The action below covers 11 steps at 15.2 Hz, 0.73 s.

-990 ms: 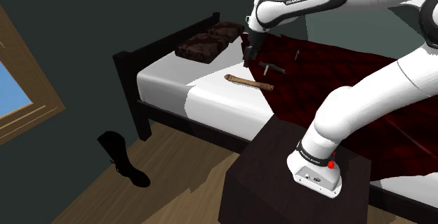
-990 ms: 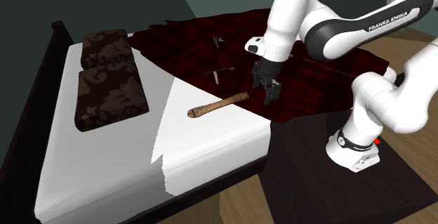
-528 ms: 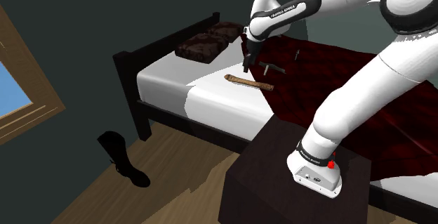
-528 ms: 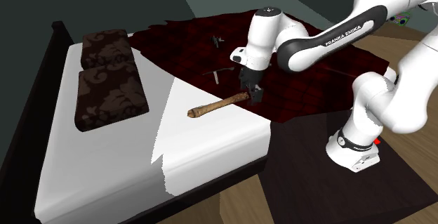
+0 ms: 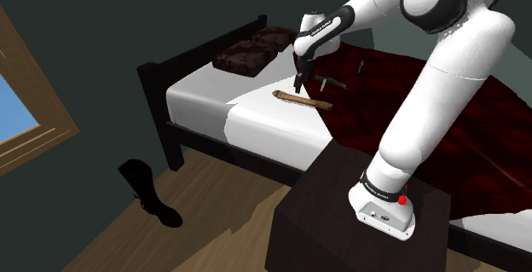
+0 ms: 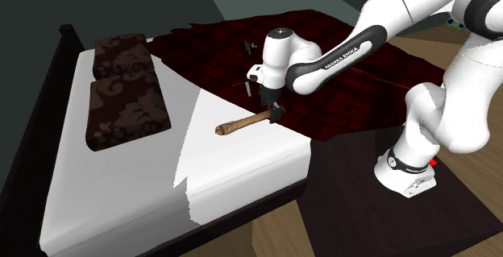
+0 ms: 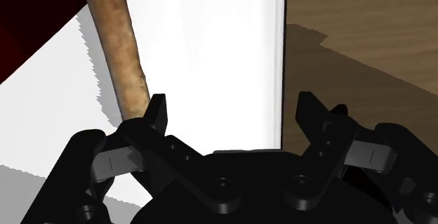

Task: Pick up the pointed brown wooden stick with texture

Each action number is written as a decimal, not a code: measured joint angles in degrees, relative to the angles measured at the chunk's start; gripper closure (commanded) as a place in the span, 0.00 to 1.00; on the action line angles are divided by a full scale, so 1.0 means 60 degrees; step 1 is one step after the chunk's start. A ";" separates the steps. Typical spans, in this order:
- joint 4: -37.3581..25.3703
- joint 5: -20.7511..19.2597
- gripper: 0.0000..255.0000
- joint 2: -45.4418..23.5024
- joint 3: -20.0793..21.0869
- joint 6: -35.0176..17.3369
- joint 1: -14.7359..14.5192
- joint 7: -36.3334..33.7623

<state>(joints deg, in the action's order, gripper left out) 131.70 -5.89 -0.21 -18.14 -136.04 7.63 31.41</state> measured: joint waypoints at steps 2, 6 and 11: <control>-0.0353 0.0173 0.00 -0.0730 -0.0092 -0.0338 0.0112 0.0351; -0.1192 0.0556 0.00 -0.2107 -0.0190 -0.0827 0.0486 0.1131; -0.2661 0.1029 0.00 -0.3972 -0.0078 -0.1153 0.1083 0.1942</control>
<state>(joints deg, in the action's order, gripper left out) 115.74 0.29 -24.04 -18.61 -142.96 14.12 43.06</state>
